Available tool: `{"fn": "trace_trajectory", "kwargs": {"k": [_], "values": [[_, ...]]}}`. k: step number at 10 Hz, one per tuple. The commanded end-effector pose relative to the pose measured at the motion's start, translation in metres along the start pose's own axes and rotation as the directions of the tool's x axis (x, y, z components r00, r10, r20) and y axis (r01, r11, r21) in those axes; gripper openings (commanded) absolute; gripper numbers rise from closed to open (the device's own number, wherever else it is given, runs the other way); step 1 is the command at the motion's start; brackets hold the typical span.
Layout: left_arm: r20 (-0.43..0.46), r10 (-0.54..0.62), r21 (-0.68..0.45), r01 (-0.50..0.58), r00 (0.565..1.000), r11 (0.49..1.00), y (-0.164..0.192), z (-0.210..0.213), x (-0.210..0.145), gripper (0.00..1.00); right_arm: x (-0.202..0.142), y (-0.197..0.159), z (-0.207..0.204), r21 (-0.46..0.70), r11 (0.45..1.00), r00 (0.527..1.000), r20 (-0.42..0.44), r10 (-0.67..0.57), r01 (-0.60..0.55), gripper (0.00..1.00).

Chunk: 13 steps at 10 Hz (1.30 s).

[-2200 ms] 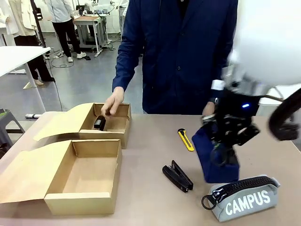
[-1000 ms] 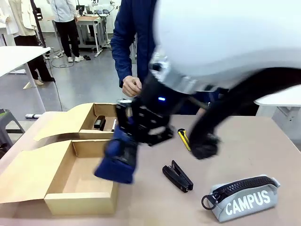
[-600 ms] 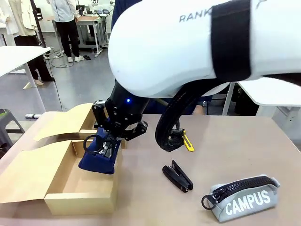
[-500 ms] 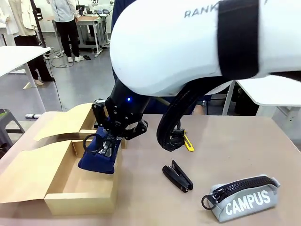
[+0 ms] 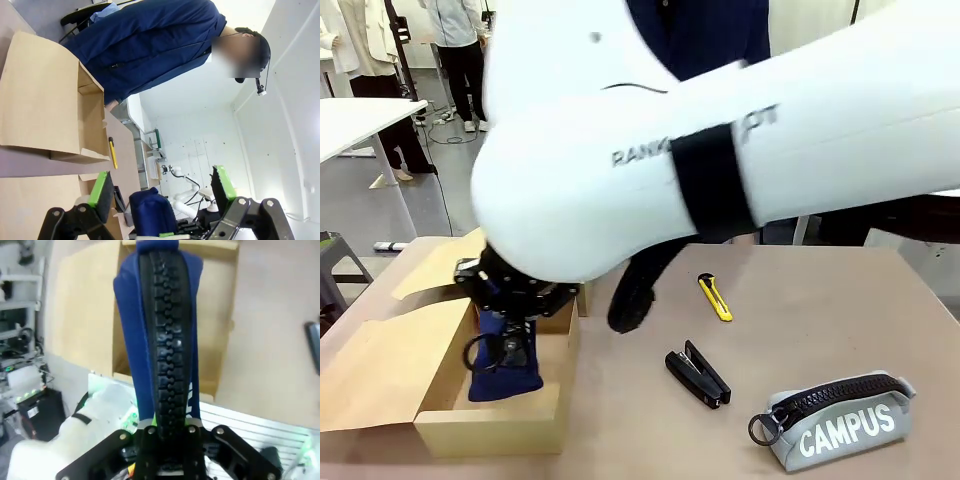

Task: Place items inside the box.
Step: Pick up a Pencil pouch or Stapler and place it inside the Mailer Box closest to the robot.

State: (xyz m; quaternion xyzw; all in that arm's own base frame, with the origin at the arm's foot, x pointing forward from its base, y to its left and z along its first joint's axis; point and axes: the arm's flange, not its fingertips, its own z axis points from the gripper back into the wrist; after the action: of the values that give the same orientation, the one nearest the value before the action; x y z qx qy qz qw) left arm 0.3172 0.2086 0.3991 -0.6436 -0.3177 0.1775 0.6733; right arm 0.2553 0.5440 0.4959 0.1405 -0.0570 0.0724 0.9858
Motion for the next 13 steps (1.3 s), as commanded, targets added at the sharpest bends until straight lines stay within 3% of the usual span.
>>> {"fn": "trace_trajectory", "kwargs": {"k": [1, 5, 8, 11, 13], "values": [[-0.009, -0.016, -0.008, 0.016, 1.0, 1.0, -0.001, 0.001, -0.003, 1.0, 0.016, 0.054, -0.018, -0.031, 0.995, 0.995, 0.016, -0.099, 0.099, 0.07], [-0.009, -0.016, -0.008, 0.016, 1.0, 1.0, -0.001, 0.001, -0.003, 1.0, 0.023, 0.089, -0.067, -0.115, 0.976, 0.983, 0.043, -0.179, 0.183, 0.07], [-0.009, -0.016, -0.008, 0.016, 1.0, 1.0, -0.001, 0.001, -0.003, 1.0, 0.038, 0.081, -0.101, -0.193, 0.96, 0.979, 0.051, -0.199, 0.205, 0.07], [-0.009, -0.016, -0.008, 0.016, 1.0, 1.0, -0.001, 0.001, -0.003, 1.0, 0.041, 0.069, -0.13, -0.198, 0.96, 0.978, -0.026, -0.208, 0.199, 0.07], [-0.009, -0.016, -0.008, 0.016, 1.0, 1.0, -0.001, 0.001, -0.003, 1.0, 0.041, 0.062, -0.151, -0.22, 0.955, 0.977, -0.03, -0.211, 0.199, 0.07]]}}
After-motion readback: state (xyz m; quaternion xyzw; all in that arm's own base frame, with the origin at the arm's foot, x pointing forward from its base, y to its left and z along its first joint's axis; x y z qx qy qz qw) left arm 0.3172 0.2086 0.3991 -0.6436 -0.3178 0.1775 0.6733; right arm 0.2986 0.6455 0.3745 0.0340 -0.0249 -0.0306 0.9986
